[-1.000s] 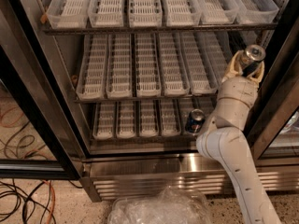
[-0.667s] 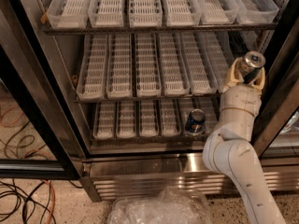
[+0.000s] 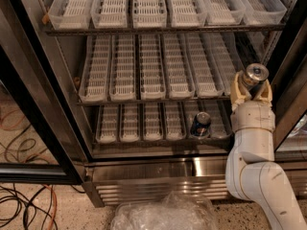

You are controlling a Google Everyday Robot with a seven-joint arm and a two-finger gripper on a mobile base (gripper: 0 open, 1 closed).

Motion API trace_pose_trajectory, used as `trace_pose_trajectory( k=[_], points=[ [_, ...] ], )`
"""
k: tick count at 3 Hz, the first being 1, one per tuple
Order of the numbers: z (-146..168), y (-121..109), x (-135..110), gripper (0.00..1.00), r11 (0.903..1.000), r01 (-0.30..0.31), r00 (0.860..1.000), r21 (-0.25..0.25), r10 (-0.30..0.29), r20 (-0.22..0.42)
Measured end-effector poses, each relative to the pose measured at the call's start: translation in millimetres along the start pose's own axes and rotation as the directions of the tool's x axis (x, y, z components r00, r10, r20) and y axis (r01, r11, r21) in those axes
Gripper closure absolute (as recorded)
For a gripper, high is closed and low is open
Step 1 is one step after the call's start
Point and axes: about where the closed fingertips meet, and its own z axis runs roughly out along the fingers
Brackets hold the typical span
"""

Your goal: Pick redbull can from middle shelf of fridge

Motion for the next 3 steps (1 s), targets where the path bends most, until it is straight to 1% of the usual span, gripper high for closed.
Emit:
trace_pose_trajectory(
  k=[1,2,3],
  points=[
    [-0.7,2.4,-0.8,1.0,0.9999,0.004,1.0,-0.015,-0.004,0.002],
    [-11.2,18.1,-8.9,1.0,0.9949,0.012,1.0,-0.1,-0.011,0.014],
    [-31.5,44.3,-21.0,1.0,0.9712,0.016,0.999,-0.238,-0.008,0.032]
  ],
)
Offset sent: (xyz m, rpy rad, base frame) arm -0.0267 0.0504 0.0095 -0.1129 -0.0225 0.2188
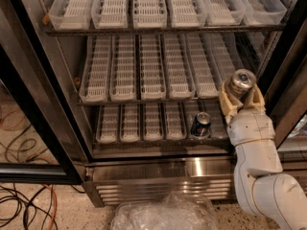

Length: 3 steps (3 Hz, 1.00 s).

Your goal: Pick redbull can from middle shelf of fridge

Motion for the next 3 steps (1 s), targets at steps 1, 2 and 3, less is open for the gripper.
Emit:
trace_pose_trajectory(
  k=[1,2,3],
  points=[
    [-22.3,36.0,-8.0,1.0,0.9875,0.0,1.0,-0.158,0.001,0.011],
    [-41.7,51.3,-5.0,1.0,0.9588,-0.009,1.0,-0.284,0.006,-0.011],
    [-54.0,54.9,-2.8,1.0,0.9205,-0.028,0.999,-0.39,0.016,-0.033]
  ],
)
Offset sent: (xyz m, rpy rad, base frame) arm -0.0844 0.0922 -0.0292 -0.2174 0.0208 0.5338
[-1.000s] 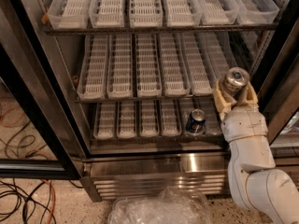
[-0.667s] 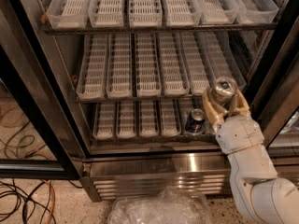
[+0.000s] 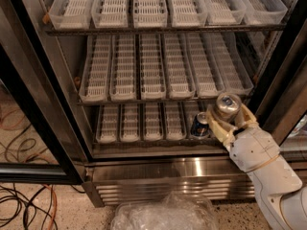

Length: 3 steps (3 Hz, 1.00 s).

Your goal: Pick redbull can from middle shelf of fridge

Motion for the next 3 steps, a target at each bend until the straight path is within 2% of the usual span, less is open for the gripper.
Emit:
trace_pose_trajectory(
  k=[1,3],
  points=[
    [0.4,22.7,-9.1,1.0,0.9966,0.005,0.999,-0.082,-0.003,0.035],
    [1.6,24.6,-10.4,1.0,0.996,0.0,0.999,-0.089,0.004,0.04]
  ],
)
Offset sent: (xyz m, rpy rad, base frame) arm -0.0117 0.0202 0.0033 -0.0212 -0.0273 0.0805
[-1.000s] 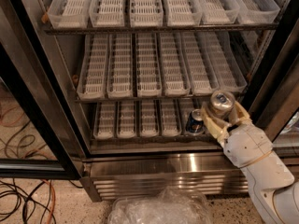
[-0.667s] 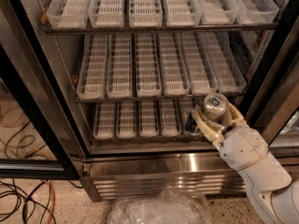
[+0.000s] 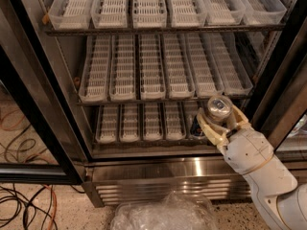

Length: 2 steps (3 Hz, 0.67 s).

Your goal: Pick redbull can from middle shelf of fridge

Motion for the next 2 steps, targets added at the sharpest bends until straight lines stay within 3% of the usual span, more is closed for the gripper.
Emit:
trace_pose_trajectory(
  k=[1,2],
  points=[
    [4.3,13.5,-9.3,1.0,0.9974,-0.007,1.0,-0.071,0.008,0.014],
    [9.6,49.7,-23.0,1.0,0.9742,-0.076,0.996,-0.213,0.084,0.032]
  ],
)
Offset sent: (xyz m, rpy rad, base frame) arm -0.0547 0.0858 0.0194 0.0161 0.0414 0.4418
